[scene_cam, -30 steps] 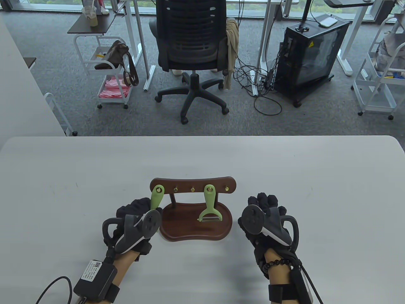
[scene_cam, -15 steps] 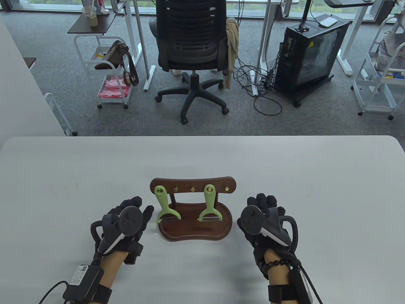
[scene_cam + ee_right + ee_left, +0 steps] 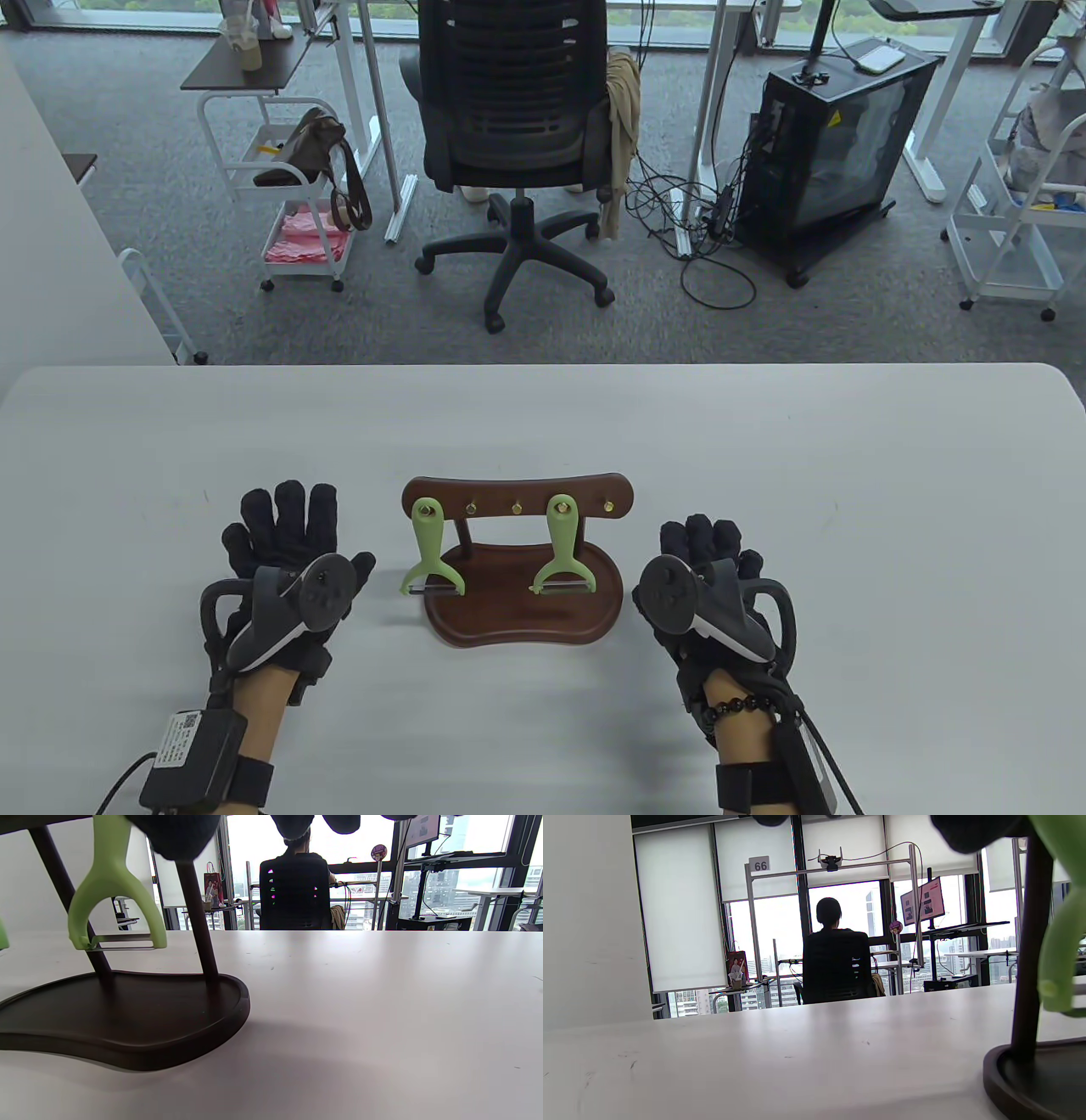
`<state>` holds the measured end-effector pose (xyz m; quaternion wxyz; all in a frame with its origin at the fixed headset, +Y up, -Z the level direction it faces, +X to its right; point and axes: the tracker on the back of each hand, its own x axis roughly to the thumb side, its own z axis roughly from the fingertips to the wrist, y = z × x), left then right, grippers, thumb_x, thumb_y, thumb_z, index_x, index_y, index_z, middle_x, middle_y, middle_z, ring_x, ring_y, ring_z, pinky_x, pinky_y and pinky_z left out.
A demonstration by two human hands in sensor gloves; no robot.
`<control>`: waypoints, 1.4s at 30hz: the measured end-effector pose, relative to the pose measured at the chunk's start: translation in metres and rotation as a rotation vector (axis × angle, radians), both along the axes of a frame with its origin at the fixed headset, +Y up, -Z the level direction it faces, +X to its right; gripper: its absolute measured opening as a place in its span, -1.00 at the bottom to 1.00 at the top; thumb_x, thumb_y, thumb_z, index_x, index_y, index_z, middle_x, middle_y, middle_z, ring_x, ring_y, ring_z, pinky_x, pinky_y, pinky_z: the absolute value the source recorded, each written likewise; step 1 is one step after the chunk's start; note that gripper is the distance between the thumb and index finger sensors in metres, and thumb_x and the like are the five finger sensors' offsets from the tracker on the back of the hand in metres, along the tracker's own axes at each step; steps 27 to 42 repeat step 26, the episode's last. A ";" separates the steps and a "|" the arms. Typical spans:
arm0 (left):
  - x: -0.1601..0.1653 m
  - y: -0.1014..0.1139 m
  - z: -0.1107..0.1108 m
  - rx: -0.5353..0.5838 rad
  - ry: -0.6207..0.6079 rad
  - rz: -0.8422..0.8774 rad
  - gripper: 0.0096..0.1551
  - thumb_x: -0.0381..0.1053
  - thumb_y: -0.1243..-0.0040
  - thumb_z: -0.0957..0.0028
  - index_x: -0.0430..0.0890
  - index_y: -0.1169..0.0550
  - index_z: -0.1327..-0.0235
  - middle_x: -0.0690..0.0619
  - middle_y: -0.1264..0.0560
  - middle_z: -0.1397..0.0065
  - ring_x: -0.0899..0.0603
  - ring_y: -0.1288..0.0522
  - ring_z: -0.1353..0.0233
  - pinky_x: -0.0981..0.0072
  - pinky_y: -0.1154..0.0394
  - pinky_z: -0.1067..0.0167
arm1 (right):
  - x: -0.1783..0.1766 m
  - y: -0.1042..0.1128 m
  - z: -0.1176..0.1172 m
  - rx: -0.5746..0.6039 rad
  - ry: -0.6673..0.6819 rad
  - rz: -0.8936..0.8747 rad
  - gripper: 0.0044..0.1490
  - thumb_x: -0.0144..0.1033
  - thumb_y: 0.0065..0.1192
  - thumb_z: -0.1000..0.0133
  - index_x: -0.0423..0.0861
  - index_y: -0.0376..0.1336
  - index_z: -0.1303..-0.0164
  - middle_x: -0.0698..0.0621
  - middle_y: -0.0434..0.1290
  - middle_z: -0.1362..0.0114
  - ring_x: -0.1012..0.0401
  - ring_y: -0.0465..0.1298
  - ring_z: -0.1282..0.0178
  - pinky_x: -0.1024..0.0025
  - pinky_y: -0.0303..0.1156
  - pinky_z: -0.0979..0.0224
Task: Hook vegetable scraper onto key rack
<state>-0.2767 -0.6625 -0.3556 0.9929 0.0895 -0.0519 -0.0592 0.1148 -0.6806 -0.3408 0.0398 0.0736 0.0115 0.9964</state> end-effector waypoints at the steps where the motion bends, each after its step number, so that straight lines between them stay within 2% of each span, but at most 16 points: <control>1: 0.001 0.000 0.000 -0.004 -0.007 -0.008 0.07 0.39 0.08 -0.19 -0.16 0.11 -0.72 -0.44 0.14 -0.71 -0.70 0.16 -0.61 -0.67 0.07 -0.37 | 0.000 0.000 0.000 0.003 0.000 0.004 0.08 -0.02 0.04 -0.26 -0.47 -0.20 -0.70 -0.57 -0.20 -0.69 -0.56 -0.15 -0.60 -0.60 -0.07 -0.46; 5: 0.005 0.002 0.001 -0.013 -0.013 -0.037 0.08 0.39 0.10 -0.20 -0.15 0.17 -0.72 -0.47 0.22 -0.70 -0.73 0.23 -0.59 -0.69 0.12 -0.35 | -0.001 0.000 0.001 -0.002 0.006 0.015 0.14 0.01 0.02 -0.27 -0.47 -0.30 -0.69 -0.59 -0.28 -0.67 -0.57 -0.21 -0.58 -0.62 -0.11 -0.45; 8: 0.006 0.002 0.002 -0.008 -0.019 -0.037 0.08 0.40 0.10 -0.20 -0.15 0.16 -0.72 -0.47 0.21 -0.70 -0.73 0.22 -0.59 -0.69 0.11 -0.35 | -0.001 -0.001 0.001 -0.010 0.007 0.018 0.15 0.01 0.02 -0.27 -0.47 -0.33 -0.69 -0.59 -0.31 -0.67 -0.58 -0.23 -0.57 -0.62 -0.13 -0.44; 26: 0.009 -0.002 0.004 -0.026 -0.026 -0.023 0.05 0.39 0.10 -0.19 -0.18 0.06 -0.73 -0.47 0.08 -0.71 -0.71 0.08 -0.62 -0.67 0.03 -0.37 | -0.008 -0.001 0.001 -0.012 0.021 0.020 0.13 0.00 0.02 -0.27 -0.48 -0.30 -0.69 -0.59 -0.28 -0.67 -0.58 -0.21 -0.57 -0.62 -0.12 -0.44; 42: 0.009 -0.002 0.004 -0.026 -0.026 -0.023 0.05 0.39 0.10 -0.19 -0.18 0.06 -0.73 -0.47 0.08 -0.71 -0.71 0.08 -0.62 -0.67 0.03 -0.37 | -0.008 -0.001 0.001 -0.012 0.021 0.020 0.13 0.00 0.02 -0.27 -0.48 -0.30 -0.69 -0.59 -0.28 -0.67 -0.58 -0.21 -0.57 -0.62 -0.12 -0.44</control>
